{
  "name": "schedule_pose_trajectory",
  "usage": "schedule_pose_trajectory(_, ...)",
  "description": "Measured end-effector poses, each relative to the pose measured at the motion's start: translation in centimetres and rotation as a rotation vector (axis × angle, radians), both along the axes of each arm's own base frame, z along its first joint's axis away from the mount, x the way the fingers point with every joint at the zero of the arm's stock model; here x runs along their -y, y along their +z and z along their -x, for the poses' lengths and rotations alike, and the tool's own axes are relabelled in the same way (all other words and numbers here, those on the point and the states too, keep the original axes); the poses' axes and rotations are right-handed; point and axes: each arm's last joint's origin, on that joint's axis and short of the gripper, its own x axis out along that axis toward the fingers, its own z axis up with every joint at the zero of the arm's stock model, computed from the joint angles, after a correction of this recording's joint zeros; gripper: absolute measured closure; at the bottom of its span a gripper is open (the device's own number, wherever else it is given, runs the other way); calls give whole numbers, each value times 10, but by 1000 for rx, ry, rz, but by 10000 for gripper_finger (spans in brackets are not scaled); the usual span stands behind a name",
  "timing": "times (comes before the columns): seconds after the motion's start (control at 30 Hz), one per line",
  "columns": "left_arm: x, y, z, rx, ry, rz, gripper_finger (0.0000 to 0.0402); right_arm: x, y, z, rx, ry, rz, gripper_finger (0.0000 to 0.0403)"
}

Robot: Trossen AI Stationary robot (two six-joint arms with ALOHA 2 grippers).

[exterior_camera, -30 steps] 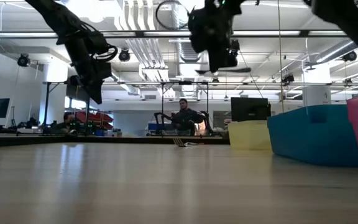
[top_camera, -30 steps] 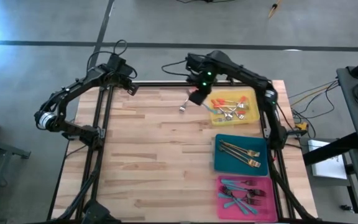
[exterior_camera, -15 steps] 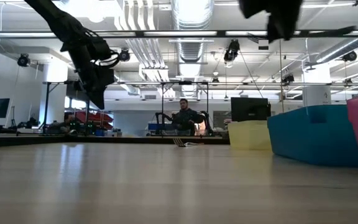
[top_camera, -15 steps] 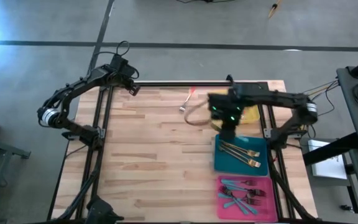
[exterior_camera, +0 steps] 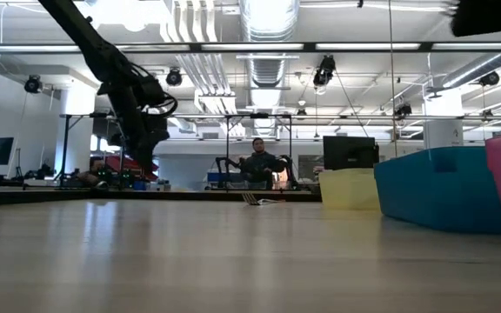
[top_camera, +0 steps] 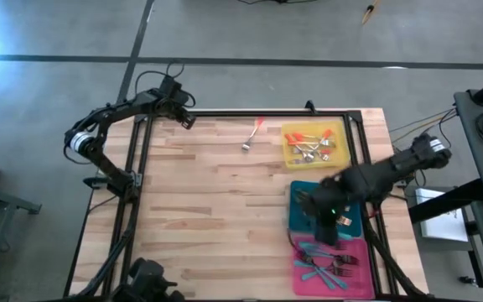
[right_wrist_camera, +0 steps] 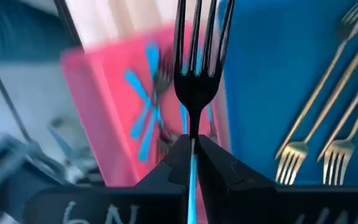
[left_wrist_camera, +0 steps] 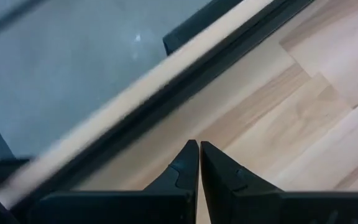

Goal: Sort silverware by color (type)
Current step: Put the blue fork into the pink bin, then put the orange fork into the yellow bin

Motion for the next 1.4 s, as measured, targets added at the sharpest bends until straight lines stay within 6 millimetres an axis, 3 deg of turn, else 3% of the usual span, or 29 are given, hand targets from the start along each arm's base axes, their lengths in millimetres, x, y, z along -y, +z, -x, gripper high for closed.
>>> schedule_pose_trajectory(0.2,6,5,1,126,117,118,401,-41,-21,16,-27,231,33,394)
schedule_pose_trajectory(0.47,15,32,-7,418,136,229,401,-92,-46,12,124,381,-35,394)
schedule_pose_trajectory(0.73,30,48,-11,444,106,212,401,-110,-83,-2,23,274,54,358)
schedule_pose_trajectory(0.87,37,58,-9,456,88,193,401,-120,-84,2,39,282,44,331)
schedule_pose_trajectory(1.07,48,72,-2,450,39,150,401,-118,-79,4,-40,13,39,304)
schedule_pose_trajectory(1.2,54,79,3,430,-17,112,401,-104,-78,-11,4,-153,79,307)
schedule_pose_trajectory(1.4,61,86,9,385,-105,60,401,-79,-68,-41,131,-99,121,314)
